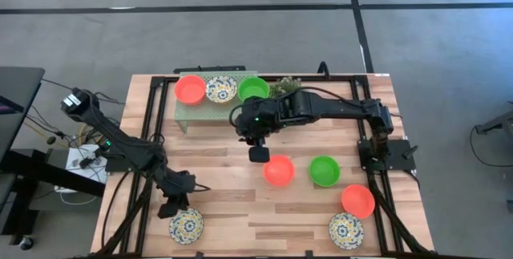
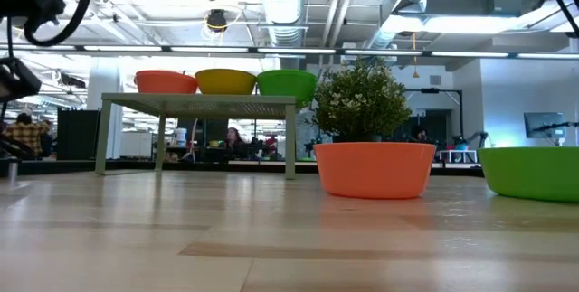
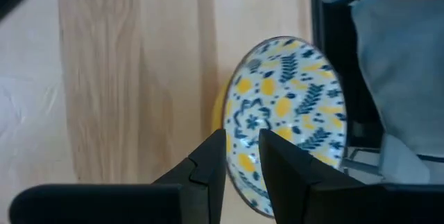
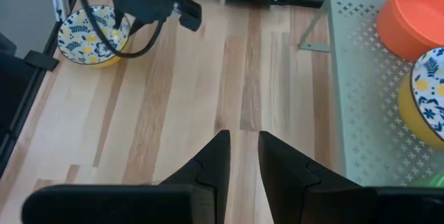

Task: Pick & Place Mini bowls
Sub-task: Stack the white pattern bowl on top of the white pattern bowl on the shelf

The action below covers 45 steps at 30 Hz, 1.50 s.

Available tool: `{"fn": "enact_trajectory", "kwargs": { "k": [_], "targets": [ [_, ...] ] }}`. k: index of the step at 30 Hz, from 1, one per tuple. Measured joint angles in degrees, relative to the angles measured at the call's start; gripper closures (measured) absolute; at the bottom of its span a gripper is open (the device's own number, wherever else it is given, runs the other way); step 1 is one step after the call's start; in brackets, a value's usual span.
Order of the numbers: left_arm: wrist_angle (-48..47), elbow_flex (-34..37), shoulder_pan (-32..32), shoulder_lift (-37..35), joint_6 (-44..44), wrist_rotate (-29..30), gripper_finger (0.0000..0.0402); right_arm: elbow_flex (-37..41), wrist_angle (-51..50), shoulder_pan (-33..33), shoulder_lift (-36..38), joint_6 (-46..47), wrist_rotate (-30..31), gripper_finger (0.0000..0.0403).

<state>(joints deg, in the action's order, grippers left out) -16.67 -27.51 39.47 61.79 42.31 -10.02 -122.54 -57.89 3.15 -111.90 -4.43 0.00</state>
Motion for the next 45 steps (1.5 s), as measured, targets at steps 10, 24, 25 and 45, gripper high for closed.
{"fn": "enact_trajectory", "kwargs": {
  "k": [10, 24, 25, 45],
  "targets": [
    [0.8, 0.0, 0.7, 7.3, 0.2, 0.5, 0.0314, 0.0, 0.1, -1.5, 0.0, 0.0, 0.0, 0.0333],
    [1.6, -0.6, 0.5, 7.8, 0.2, 7.2, 0.0388, 0.0, 0.1, -1.4, 0.0, 1.5, 0.0, 0.0333],
    [1.1, -0.8, 0.2, 7.3, 0.1, 8.2, 0.0389, 0.0, 0.1, -1.4, 0.0, 1.5, 0.0, 0.0333],
    [-5.1, -10.3, -19.0, -12.8, -16.0, 26.6, 0.0389, 0.0, -2.0, -1.3, 0.0, 1.5, 0.0, 0.0333]
  ]
}}
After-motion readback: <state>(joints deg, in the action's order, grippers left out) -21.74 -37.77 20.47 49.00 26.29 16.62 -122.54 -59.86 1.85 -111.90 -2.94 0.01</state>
